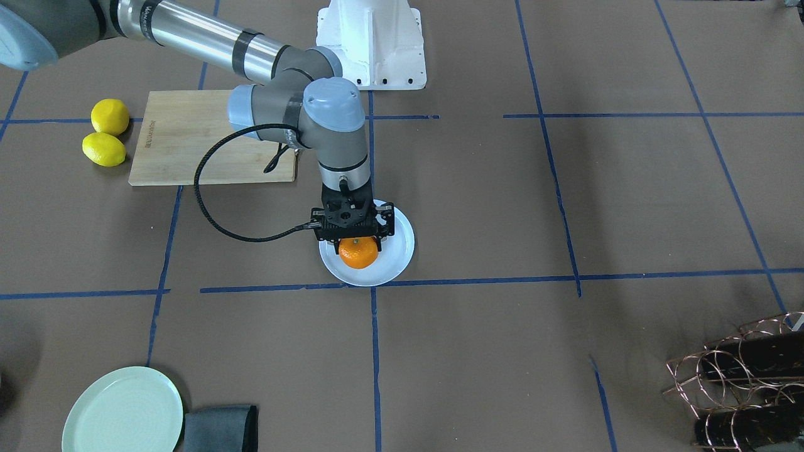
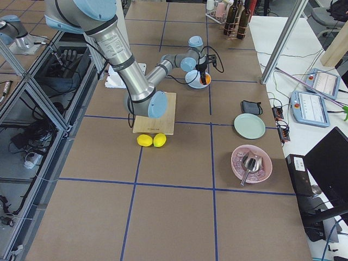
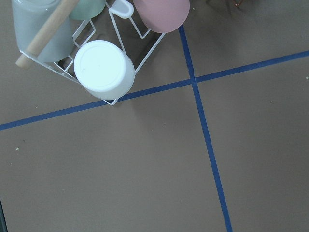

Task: Pick orange to plate
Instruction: 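Carry the orange over the white plate and release it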

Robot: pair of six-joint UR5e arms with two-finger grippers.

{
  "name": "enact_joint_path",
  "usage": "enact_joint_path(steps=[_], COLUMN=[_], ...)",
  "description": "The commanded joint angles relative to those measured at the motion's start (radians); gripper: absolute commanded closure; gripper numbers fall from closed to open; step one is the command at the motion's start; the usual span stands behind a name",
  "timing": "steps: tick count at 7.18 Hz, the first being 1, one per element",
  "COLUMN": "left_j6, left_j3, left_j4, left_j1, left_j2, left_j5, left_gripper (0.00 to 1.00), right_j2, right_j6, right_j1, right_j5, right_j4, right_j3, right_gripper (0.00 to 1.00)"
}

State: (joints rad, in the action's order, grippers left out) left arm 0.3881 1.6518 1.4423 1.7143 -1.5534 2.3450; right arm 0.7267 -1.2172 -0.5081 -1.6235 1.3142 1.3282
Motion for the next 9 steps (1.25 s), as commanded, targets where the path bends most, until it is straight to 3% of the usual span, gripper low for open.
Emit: enact_joint_path(steps=[1, 2, 3, 4, 6, 7, 8, 9], left_j6=[0.002, 0.002, 0.003, 0.002, 0.003, 0.003, 0.008, 0.009], left_j3=[-0.003, -0.004, -0.006, -0.007, -0.007, -0.007, -0.009, -0.036], left_j4=[0.001, 0.001, 0.001, 0.001, 0.001, 0.001, 0.006, 0.003], left_j1=[-0.001, 0.001, -0.001, -0.001, -0.001, -0.001, -0.001, -0.001], left_j2=[-0.001, -0.001, -0.001, -0.001, -0.001, -0.001, -0.001, 0.003], left_j5=[0.001, 0.001, 0.001, 0.001, 0.001, 0.001, 0.001, 0.001], left_gripper=[0.0, 0.0, 0.0, 0.0, 0.0, 0.0, 0.0, 0.0], right_j2=[-0.013, -0.016, -0.018, -0.018, -0.016, -0.012, 0.012, 0.067], right_j6=[-0.008, -0.008, -0.004, -0.001, 0.033, 0.097, 0.248, 0.403], right_j1=[0.033, 0.031, 0.031, 0.031, -0.004, -0.073, -0.196, -0.302], right_j5=[0.036, 0.034, 0.03, 0.024, 0.004, -0.074, -0.234, -0.339], right_j4=[0.025, 0.031, 0.03, 0.033, 0.101, 0.149, 0.174, 0.174], right_j3=[-0.026, -0.021, -0.015, -0.004, 0.072, 0.109, 0.117, 0.13], right_gripper=[0.75, 0.61, 0.07, 0.0, 0.0, 0.0, 0.0, 0.0])
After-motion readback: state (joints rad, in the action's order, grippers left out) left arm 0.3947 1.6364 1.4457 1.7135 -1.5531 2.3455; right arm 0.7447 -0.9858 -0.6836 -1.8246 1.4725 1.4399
